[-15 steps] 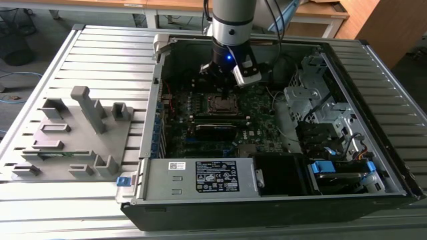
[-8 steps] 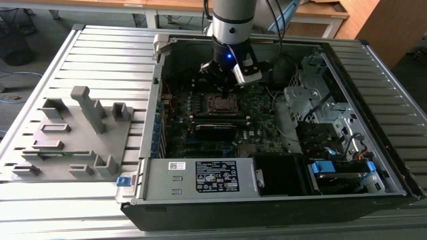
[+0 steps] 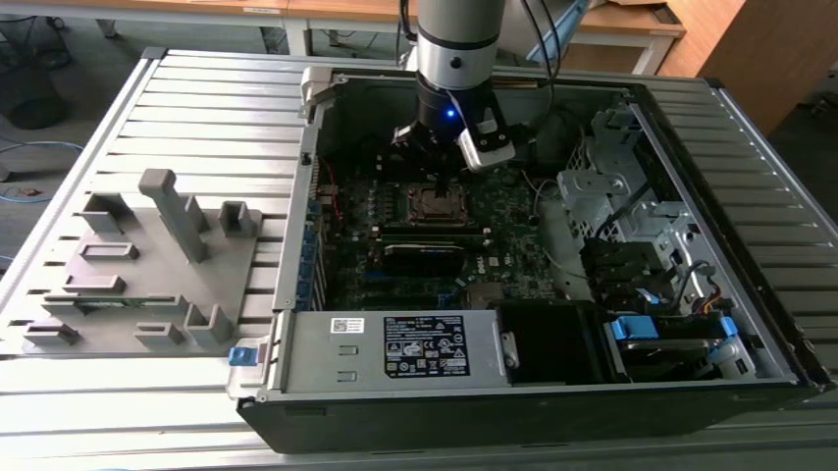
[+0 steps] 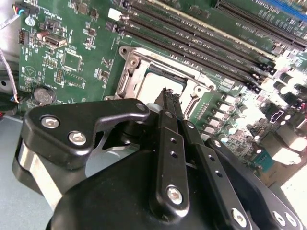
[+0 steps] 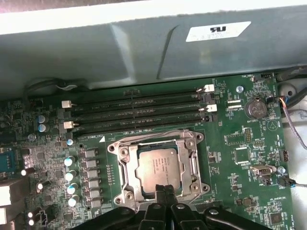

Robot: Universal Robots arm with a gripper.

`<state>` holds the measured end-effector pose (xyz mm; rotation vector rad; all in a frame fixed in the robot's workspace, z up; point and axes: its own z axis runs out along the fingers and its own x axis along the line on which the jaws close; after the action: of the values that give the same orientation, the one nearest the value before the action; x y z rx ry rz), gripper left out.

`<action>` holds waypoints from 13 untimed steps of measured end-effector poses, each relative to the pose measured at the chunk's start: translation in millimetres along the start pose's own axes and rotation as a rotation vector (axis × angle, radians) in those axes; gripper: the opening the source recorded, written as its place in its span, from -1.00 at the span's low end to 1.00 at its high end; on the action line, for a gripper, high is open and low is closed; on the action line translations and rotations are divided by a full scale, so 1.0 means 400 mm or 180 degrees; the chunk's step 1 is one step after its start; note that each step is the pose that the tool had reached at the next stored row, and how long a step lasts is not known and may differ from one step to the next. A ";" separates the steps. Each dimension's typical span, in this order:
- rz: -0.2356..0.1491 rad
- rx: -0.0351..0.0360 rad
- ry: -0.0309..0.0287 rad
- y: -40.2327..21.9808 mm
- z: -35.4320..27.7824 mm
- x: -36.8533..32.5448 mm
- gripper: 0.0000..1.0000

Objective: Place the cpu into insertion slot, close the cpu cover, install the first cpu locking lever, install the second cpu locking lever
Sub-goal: 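Install the second cpu locking lever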

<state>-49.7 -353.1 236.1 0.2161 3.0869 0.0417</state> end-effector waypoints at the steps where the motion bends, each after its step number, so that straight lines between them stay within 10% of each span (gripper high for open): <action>1: 0.0000 0.0000 0.0000 -0.003 0.000 0.000 -0.79; 13: 0.0000 0.0000 0.0000 -0.020 -0.003 -0.003 -0.79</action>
<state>-49.6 -361.4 237.2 0.2159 3.0868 0.0419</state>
